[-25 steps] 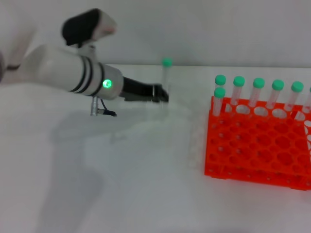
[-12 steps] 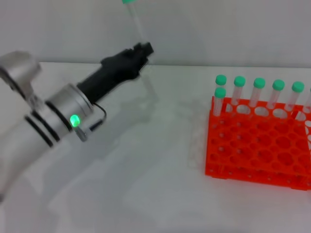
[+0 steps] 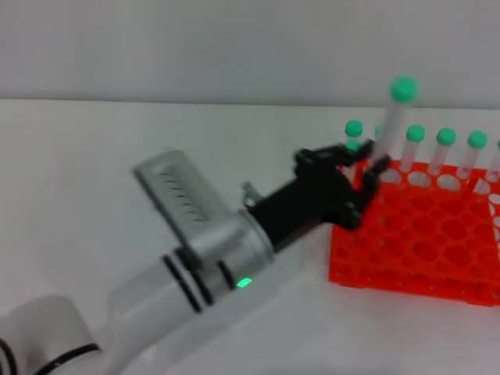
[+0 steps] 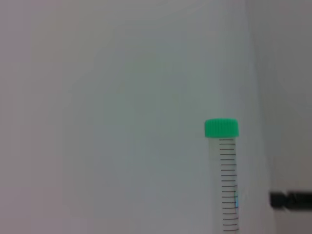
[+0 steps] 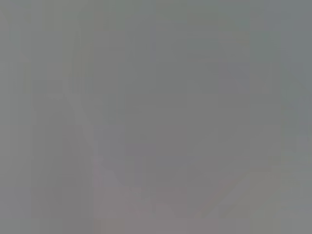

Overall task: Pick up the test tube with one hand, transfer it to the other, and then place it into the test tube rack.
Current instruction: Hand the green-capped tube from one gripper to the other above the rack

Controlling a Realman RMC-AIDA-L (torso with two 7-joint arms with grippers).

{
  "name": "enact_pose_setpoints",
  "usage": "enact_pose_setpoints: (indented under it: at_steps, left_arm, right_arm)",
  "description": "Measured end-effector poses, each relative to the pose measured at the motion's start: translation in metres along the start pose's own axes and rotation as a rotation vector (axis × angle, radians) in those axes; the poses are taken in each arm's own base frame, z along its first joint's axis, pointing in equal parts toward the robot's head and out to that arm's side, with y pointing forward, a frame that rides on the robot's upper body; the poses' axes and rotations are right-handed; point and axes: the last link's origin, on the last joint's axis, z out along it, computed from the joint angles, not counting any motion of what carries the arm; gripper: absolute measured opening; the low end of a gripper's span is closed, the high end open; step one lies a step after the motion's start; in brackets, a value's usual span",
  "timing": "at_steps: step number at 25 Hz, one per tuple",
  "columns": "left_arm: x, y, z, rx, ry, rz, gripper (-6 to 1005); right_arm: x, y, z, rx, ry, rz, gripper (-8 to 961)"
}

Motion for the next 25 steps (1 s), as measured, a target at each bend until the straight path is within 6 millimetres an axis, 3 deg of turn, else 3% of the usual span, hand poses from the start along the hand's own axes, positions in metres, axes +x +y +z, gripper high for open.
enact_pose_setpoints:
  at_steps: [4,8,16,25]
  left_arm:
    - [-0.003,0.011,0.013,-0.025,-0.050,-0.015,233]
    - [-0.001,0.016,0.016,-0.035,-0.050,-0.037,236]
    - [0.000,0.023,0.024,-0.050,-0.067,-0.088,244]
    - [0.001,0.025,0.025,-0.056,-0.066,-0.087,253]
  right_arm:
    - [-0.025,0.021,0.003,-0.294,0.017,-0.039,872]
    - [-0.034,0.040,0.013,-0.486,0.071,-0.069,872]
    - [-0.025,0.080,0.049,-0.700,0.208,-0.066,865]
    - [-0.016,0.105,0.065,-0.773,0.224,-0.025,797]
